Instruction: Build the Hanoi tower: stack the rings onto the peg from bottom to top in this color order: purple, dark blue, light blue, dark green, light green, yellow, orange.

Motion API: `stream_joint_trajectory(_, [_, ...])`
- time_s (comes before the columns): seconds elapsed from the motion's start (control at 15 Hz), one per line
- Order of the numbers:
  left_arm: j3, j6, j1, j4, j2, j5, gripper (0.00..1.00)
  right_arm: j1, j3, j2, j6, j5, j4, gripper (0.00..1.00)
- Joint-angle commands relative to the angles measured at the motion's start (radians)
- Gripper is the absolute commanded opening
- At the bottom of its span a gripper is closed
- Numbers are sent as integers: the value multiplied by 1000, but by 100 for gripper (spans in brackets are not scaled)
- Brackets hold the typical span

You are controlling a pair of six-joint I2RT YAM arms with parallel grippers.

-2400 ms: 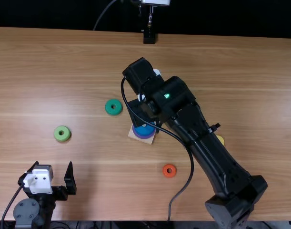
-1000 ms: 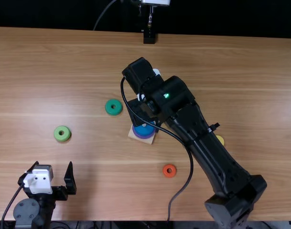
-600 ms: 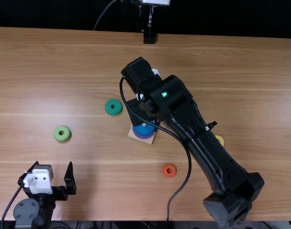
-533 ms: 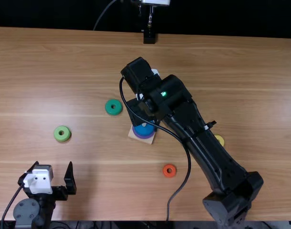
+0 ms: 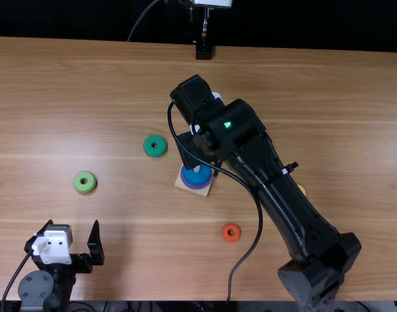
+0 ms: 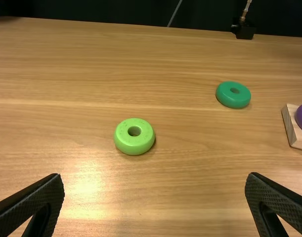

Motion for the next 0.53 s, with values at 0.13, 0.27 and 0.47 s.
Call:
stream_joint_trajectory(0.13, [-117,5,0,-37,-15,22,100,-10,29,32,-1,9,6,0])
stream_joint_trajectory(0.27, [-117,5,0,-37,-15,22,100,-8,28,32,-1,9,6,0])
stream_joint_trajectory(0.47, [-117,5,0,-37,-15,22,100,-2,28,32,-1,9,4,0])
